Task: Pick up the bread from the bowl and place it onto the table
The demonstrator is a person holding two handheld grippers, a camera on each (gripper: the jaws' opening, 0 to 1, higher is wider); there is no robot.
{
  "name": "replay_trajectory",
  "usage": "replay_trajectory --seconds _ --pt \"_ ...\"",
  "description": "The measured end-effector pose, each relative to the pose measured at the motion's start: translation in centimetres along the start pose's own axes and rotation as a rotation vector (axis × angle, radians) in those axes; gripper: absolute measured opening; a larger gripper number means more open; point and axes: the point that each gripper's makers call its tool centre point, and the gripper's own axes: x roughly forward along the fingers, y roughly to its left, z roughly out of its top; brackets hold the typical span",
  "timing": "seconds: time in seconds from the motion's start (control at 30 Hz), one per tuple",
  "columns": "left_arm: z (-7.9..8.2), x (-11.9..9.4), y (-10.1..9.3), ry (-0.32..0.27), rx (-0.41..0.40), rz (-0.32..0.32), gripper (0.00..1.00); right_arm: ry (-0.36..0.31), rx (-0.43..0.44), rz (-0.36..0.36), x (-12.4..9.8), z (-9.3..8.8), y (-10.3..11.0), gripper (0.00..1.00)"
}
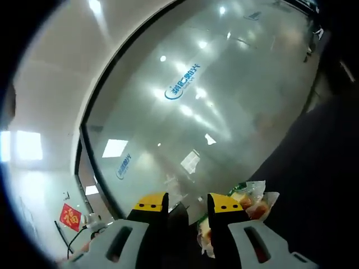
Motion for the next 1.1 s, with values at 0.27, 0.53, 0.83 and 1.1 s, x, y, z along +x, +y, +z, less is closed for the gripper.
replay_trajectory --seconds 0.27,0.53,0.83,1.1 --pt "-2.2 5.1 2.7 0.141 0.008 0.074 0.61 0.017 0.019 0.001 0.1 -0.5 -0.1 0.25" --pt "-4.6 8.2 2.9 0.248 -0.020 0.086 0.62 0.002 0.047 0.013 -0.1 0.1 -0.1 0.25" --pt "-6.2 8.4 2.9 0.328 -0.034 0.083 0.57 0.006 0.088 0.020 -0.1 0.1 0.0 0.25" --pt "-6.6 8.8 2.3 0.367 -0.004 0.074 0.54 0.014 0.102 0.013 -0.1 -0.1 -0.2 0.25"
